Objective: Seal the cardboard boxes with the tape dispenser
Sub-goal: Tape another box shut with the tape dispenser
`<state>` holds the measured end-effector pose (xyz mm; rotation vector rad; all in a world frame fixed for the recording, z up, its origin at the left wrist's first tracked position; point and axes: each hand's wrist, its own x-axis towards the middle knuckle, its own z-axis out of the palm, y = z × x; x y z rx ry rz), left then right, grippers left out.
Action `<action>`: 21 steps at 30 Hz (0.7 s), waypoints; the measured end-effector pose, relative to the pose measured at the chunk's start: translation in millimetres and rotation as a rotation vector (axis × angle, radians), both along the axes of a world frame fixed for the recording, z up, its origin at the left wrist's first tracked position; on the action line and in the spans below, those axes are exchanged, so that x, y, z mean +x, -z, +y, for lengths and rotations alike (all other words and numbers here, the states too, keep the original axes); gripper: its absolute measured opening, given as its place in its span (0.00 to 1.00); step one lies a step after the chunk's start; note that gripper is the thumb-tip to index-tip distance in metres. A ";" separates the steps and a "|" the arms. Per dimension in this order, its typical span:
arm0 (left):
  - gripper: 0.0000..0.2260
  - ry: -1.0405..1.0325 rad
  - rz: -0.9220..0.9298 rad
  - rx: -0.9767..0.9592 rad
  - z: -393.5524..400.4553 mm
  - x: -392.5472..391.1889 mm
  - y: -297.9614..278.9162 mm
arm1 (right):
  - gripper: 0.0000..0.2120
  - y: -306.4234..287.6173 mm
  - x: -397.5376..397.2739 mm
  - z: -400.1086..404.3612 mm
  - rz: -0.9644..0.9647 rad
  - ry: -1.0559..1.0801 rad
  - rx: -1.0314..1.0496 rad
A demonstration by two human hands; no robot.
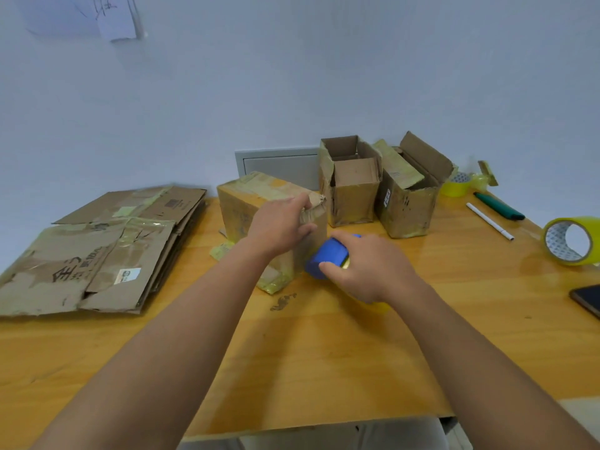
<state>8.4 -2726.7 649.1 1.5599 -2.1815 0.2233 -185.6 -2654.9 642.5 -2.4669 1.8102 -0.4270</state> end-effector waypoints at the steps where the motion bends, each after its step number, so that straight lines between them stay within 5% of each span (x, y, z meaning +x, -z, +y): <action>1: 0.20 -0.004 -0.010 -0.004 0.6 0.6 0.1 | 0.33 4.6 -1.6 0.7 -0.097 0.046 -0.021; 6: 0.27 -0.024 -0.083 0.016 -0.1 14.8 -0.4 | 0.36 17.6 -11.1 -6.2 -0.344 0.152 -0.080; 14: 0.24 -0.210 -0.248 -0.089 11.0 59.1 18.0 | 0.35 41.7 16.1 -19.9 -0.837 0.247 -0.128; 21: 0.29 -0.241 -0.221 -0.141 16.3 59.5 31.1 | 0.35 50.0 41.5 -44.0 -0.772 0.230 -0.123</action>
